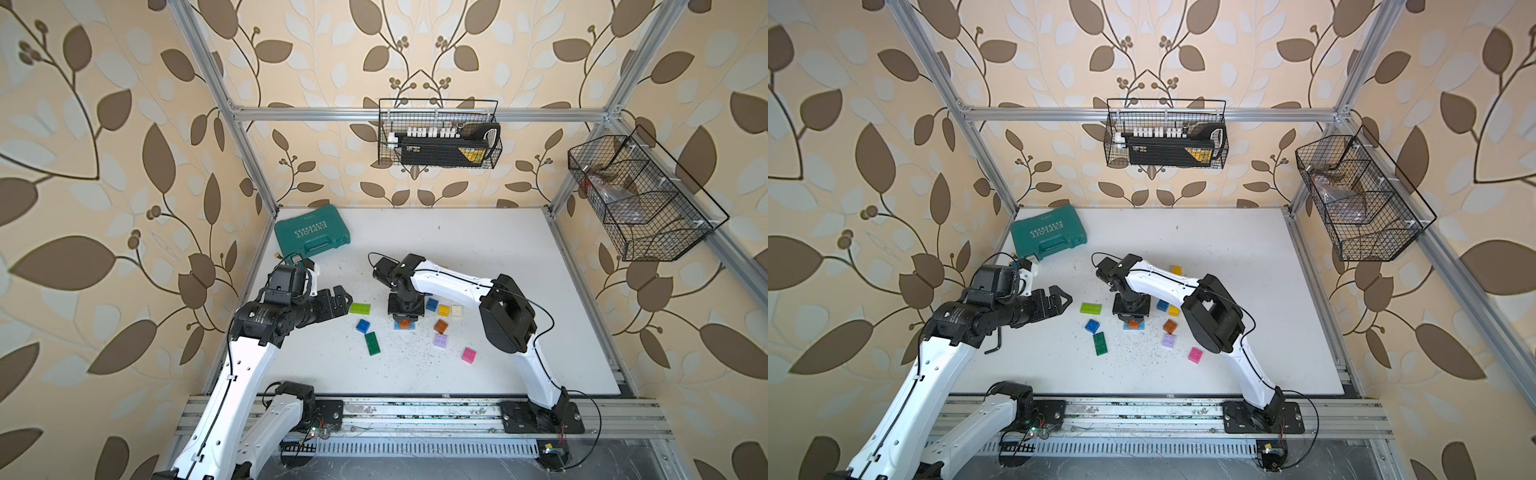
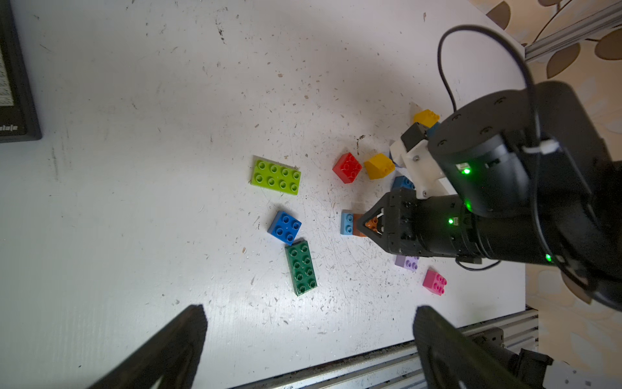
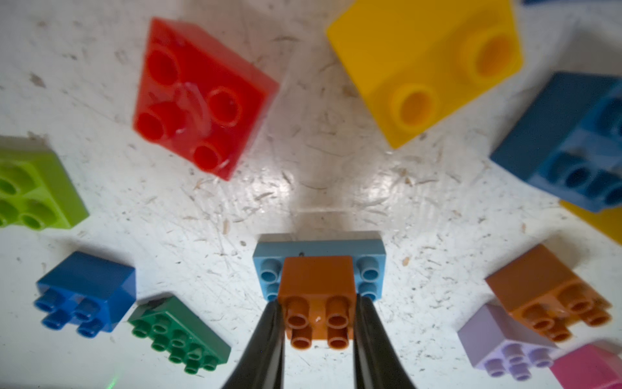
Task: Assemble the number 1 with lego
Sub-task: Assemble the lego brick with the lego brick.
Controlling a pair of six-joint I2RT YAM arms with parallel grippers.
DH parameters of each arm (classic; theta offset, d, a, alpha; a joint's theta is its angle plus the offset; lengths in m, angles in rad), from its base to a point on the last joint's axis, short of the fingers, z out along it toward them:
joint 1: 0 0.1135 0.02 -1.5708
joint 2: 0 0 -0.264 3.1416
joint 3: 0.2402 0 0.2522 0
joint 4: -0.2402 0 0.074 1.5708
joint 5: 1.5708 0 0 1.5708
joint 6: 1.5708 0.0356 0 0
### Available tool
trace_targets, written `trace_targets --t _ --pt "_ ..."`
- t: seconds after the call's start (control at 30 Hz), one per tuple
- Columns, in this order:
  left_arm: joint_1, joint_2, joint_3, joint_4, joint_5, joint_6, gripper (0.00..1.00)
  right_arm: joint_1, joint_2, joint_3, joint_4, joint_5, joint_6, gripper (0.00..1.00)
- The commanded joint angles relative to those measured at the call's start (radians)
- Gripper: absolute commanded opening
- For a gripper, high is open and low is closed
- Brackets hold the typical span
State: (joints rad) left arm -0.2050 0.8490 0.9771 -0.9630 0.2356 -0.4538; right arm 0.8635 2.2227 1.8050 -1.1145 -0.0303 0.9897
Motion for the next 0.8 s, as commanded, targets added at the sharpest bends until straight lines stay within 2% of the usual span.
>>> trace_targets --t 0.0,0.17,0.23,0.33,0.47,0.6,0.77 --pt "-0.008 0.004 0.000 -0.005 -0.019 -0.014 0.99 -0.027 0.115 -0.149 -0.012 0.149 -0.014 0.00" --pt "-0.008 0.007 0.002 -0.006 -0.025 -0.017 0.99 -0.028 0.092 -0.160 -0.014 0.166 -0.019 0.00" --pt "-0.008 0.009 0.002 -0.008 -0.027 -0.016 0.99 -0.032 0.089 -0.157 -0.013 0.157 -0.025 0.04" --pt "-0.008 0.014 0.002 -0.009 -0.028 -0.017 0.99 -0.032 0.071 -0.152 -0.012 0.148 -0.026 0.20" --pt "-0.008 0.022 0.006 -0.013 -0.030 -0.019 0.99 -0.032 0.002 -0.151 -0.011 0.139 -0.021 0.46" --pt "-0.008 0.027 0.006 -0.013 -0.025 -0.017 0.99 -0.031 -0.111 -0.163 0.004 0.127 -0.007 0.61" --pt "-0.008 0.030 0.008 -0.011 -0.002 -0.011 0.99 -0.033 -0.285 -0.268 0.050 0.119 0.025 0.67"
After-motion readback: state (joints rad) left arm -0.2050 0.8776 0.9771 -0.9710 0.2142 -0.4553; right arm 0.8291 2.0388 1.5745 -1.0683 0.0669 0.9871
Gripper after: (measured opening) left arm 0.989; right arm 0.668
